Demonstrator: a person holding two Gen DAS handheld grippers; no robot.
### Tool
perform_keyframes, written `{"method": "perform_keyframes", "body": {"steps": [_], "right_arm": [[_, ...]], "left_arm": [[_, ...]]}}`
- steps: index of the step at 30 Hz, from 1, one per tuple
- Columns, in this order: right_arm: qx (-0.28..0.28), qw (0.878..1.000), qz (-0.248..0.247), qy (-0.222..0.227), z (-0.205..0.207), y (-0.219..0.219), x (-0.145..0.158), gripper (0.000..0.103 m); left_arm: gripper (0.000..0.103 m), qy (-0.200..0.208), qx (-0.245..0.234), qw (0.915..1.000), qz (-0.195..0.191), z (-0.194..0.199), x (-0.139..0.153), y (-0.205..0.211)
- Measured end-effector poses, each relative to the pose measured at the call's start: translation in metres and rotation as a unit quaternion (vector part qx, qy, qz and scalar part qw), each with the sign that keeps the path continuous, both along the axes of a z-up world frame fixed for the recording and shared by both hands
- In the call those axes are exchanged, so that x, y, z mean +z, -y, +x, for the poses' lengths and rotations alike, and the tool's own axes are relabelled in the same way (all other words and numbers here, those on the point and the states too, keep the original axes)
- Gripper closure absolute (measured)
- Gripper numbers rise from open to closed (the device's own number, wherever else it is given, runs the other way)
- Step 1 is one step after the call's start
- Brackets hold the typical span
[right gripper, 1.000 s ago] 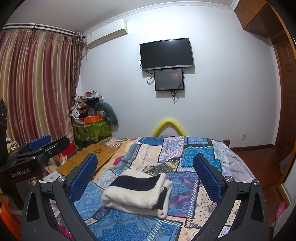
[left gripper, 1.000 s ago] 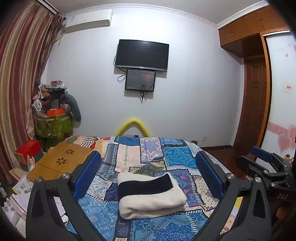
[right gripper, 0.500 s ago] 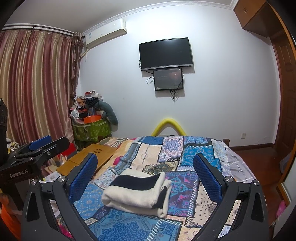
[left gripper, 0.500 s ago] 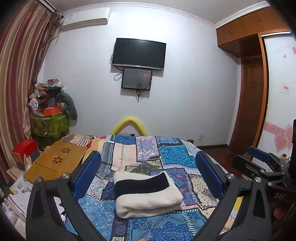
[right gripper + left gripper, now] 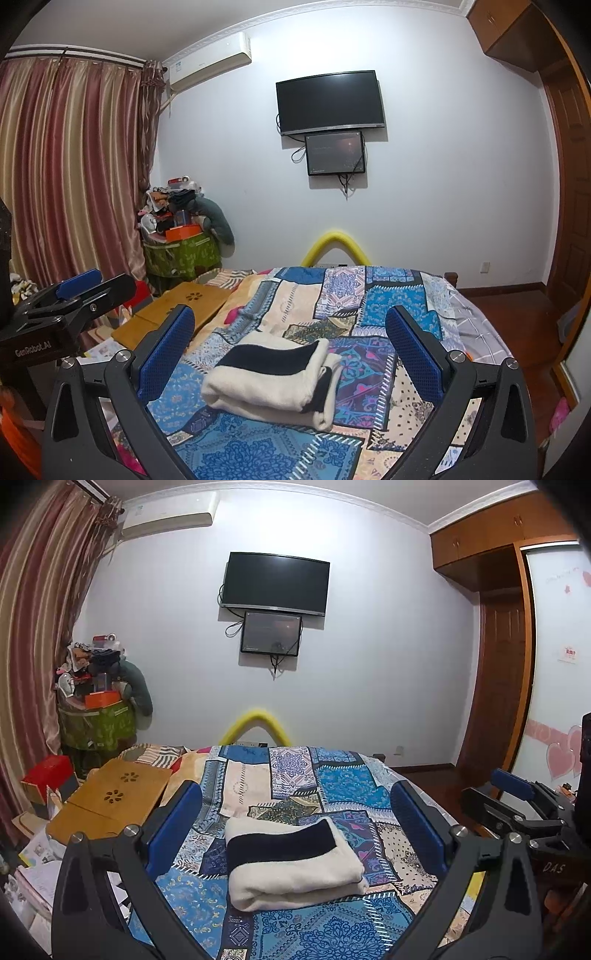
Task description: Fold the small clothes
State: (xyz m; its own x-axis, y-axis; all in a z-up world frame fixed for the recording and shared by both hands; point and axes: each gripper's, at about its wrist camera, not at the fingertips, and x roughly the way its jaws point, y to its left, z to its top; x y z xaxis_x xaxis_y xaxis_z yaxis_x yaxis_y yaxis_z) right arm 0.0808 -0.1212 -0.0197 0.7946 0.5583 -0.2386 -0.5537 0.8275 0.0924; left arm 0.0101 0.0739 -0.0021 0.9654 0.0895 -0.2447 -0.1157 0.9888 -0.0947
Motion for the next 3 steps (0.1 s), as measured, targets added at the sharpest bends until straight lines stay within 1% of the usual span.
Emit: {"method": "perform_keyframes", "body": {"steps": [3], "right_arm": [[0.000, 1.000, 0.000, 0.000, -0.0003, 0.0005, 0.0002, 0.000]], "left_arm": [[0.000, -0.001, 0.001, 1.0000, 0.000, 0.0009, -0.0004, 0.0003]]}}
